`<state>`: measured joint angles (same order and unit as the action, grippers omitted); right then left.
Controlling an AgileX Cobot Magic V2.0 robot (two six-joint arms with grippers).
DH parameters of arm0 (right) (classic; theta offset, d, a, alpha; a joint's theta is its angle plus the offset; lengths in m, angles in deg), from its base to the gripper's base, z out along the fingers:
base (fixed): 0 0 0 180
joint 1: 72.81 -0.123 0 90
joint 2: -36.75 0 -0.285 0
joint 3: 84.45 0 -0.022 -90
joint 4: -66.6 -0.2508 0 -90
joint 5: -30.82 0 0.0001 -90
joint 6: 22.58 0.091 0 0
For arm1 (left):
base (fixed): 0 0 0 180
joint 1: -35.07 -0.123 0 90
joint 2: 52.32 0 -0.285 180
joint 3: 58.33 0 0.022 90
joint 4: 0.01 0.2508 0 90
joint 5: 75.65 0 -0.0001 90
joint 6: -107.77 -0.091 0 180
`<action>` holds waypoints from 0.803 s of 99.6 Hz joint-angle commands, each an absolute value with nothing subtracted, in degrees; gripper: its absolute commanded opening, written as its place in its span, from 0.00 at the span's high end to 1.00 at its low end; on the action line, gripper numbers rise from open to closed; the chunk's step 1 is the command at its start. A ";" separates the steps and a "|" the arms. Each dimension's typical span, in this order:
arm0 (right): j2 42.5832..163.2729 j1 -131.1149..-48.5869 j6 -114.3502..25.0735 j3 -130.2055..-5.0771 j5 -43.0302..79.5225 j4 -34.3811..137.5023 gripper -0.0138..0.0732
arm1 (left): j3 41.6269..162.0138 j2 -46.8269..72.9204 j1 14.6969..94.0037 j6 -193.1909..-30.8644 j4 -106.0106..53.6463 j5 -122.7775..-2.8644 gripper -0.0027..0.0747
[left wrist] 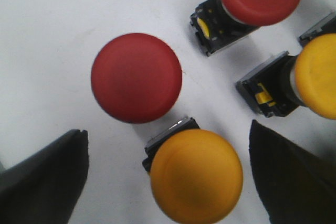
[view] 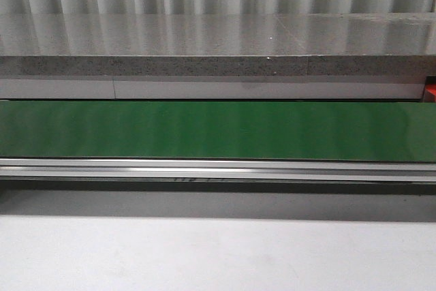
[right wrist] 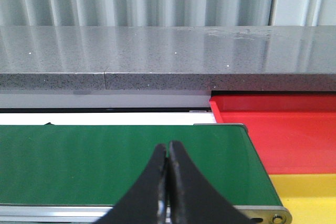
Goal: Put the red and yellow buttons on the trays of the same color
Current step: 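Grasp the yellow button with the left gripper and lift it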
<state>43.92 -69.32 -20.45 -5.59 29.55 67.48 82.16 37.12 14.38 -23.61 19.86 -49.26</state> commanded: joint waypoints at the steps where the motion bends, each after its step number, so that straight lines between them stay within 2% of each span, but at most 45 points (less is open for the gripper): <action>1: 43.03 -69.47 -20.69 -6.53 34.16 67.85 0.98 | 83.56 36.93 14.27 -23.69 20.48 -51.88 0.22; 10: 43.03 -69.47 -20.69 -6.53 34.16 67.85 0.98 | 83.56 37.32 14.27 -23.69 20.90 -51.98 0.29; 17: 43.03 -69.47 -20.69 -6.53 34.16 67.85 0.98 | 83.56 37.32 14.27 -23.69 21.32 -52.25 0.41; 42: 43.03 -69.47 -20.69 -6.53 34.16 67.85 0.98 | 85.67 34.75 14.27 -23.69 22.57 -48.73 0.98; 61: 43.03 -69.47 -20.69 -6.53 34.16 67.85 0.98 | 86.53 28.44 17.38 -26.15 22.16 -42.65 0.99; 80: 43.03 -69.47 -20.69 -6.53 34.16 67.85 0.98 | 89.75 21.77 23.93 -33.57 22.02 -39.91 0.99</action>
